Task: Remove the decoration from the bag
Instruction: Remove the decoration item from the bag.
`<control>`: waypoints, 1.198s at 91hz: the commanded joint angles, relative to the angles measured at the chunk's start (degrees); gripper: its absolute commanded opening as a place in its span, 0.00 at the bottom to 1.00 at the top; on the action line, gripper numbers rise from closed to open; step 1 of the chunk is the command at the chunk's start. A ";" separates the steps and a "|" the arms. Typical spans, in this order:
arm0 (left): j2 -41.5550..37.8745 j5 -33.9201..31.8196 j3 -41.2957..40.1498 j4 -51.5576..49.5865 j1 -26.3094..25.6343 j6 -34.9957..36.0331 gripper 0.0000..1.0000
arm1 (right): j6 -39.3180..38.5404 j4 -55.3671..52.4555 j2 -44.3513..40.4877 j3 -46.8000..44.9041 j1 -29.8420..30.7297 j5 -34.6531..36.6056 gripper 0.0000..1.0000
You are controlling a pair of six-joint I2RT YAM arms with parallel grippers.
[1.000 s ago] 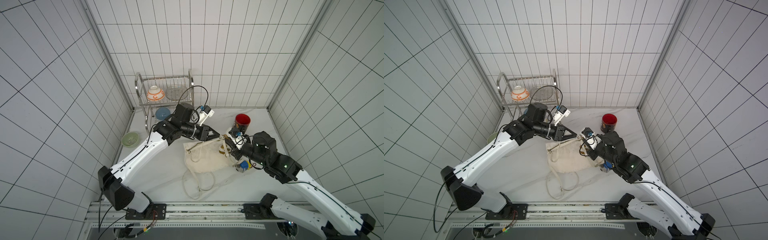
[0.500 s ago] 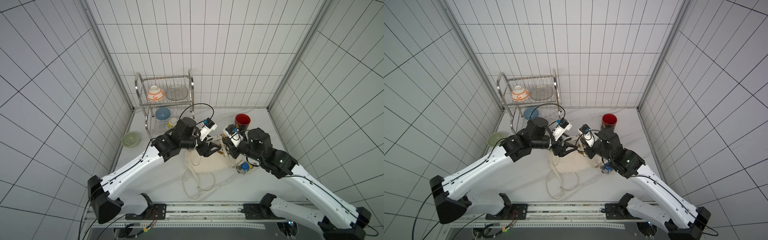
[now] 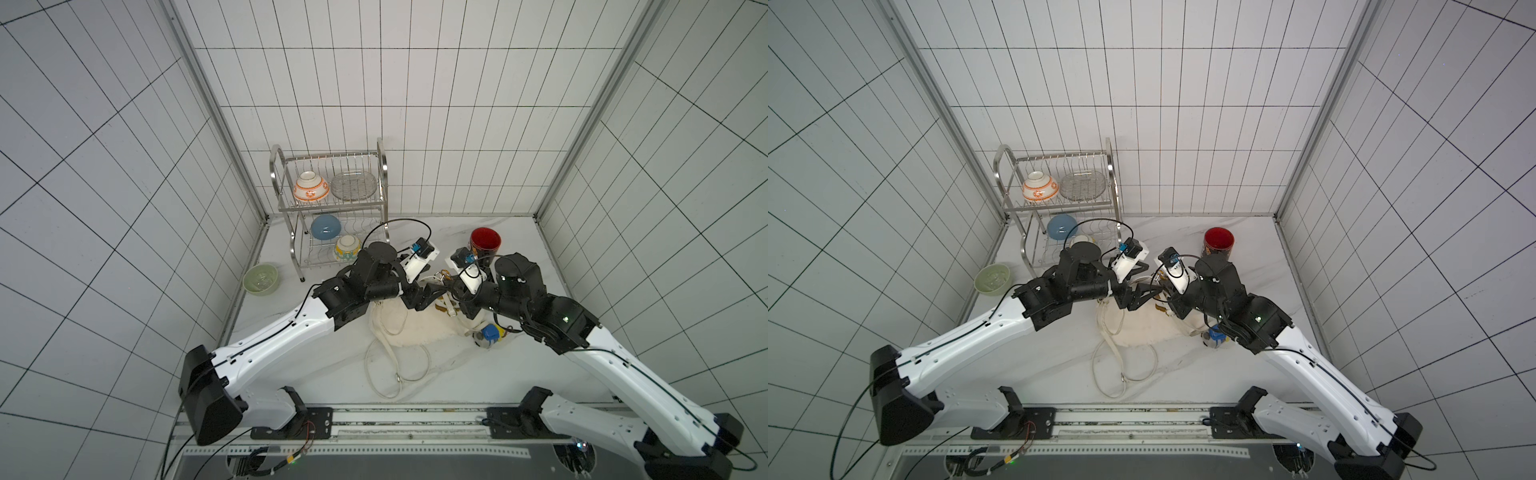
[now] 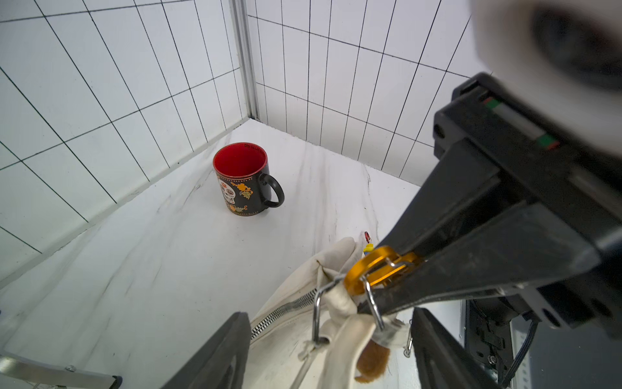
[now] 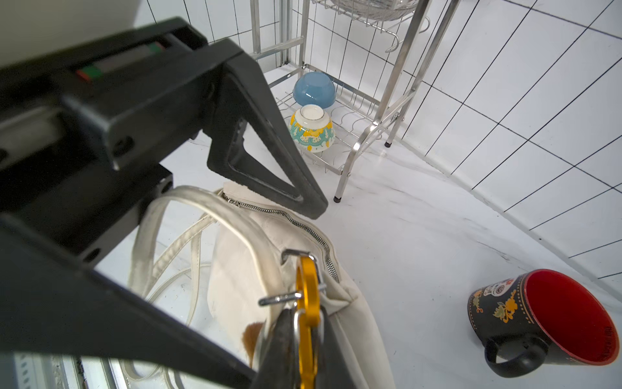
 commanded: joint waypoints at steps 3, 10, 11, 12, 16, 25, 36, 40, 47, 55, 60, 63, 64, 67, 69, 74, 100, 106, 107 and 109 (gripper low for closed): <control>2.25 -2.51 1.70 -2.10 -0.15 4.86 0.71 | 0.32 0.92 -1.04 2.77 -0.55 -2.57 0.00; 3.01 -4.19 2.17 -1.06 0.03 5.76 0.68 | -0.16 0.02 -1.12 3.11 -0.51 -4.24 0.00; 3.04 -4.18 2.26 -0.81 0.11 5.77 0.68 | -0.24 -0.09 -1.07 3.21 -0.53 -4.40 0.00; 3.06 -4.14 2.35 -0.55 0.20 5.78 0.67 | -0.32 -0.32 -1.04 3.26 -0.54 -4.43 0.00; 3.41 -4.06 2.93 -0.09 0.35 6.04 0.64 | -0.46 -0.86 -0.99 3.50 -0.55 -4.47 0.00; 4.80 -4.99 4.27 -0.28 0.39 7.52 0.54 | -0.93 -2.41 -1.01 4.14 -0.55 -4.13 0.00; 6.04 -6.84 4.44 -1.16 0.68 10.93 0.47 | -2.17 -4.87 -1.34 4.99 -0.55 -4.16 0.00; 6.21 -7.40 4.25 -1.47 0.84 12.15 0.45 | -2.76 -6.01 -1.43 5.35 -0.58 -3.88 0.00; 6.41 -7.77 4.33 -1.39 1.32 13.10 0.45 | -3.37 -7.44 -1.41 5.70 -0.64 -4.03 0.00; 6.56 -7.70 5.03 -0.56 1.60 13.52 0.45 | -3.68 -8.25 -1.02 5.76 -0.64 -4.48 0.00; 6.74 -7.26 5.76 -0.17 1.53 13.44 0.46 | -3.67 -8.69 -0.62 5.85 -0.64 -4.77 0.00; 6.77 -6.21 5.95 0.24 1.51 13.35 0.49 | -3.61 -8.72 -0.51 5.82 -0.68 -4.84 0.00; 6.81 -5.81 5.96 0.37 1.51 13.30 0.50 | -3.63 -8.72 -0.50 5.80 -0.70 -4.88 0.00; 6.52 -4.36 5.69 1.27 1.47 13.26 0.54 | -3.65 -8.72 -0.49 5.66 -0.72 -4.85 0.00; 6.38 -2.86 5.28 1.94 1.39 13.43 0.55 | -3.65 -8.72 -0.53 5.57 -0.73 -4.67 0.00; 5.75 1.47 4.26 3.44 1.21 14.58 0.58 | -3.73 -8.78 -0.50 5.44 -1.07 -4.58 0.00; 6.33 7.32 2.48 6.08 0.74 18.45 0.49 | -1.86 -8.70 -1.40 4.91 -4.72 -10.74 0.00; 6.85 7.38 3.53 5.84 0.73 18.48 0.39 | -1.41 -8.72 -1.56 4.56 -5.33 -11.96 0.00; 6.94 7.36 3.65 5.71 0.77 18.50 0.38 | -1.30 -8.72 -1.59 4.46 -5.44 -12.17 0.00; 7.05 7.16 3.84 5.64 0.73 18.59 0.34 | -1.20 -8.72 -1.66 4.35 -5.68 -12.81 0.00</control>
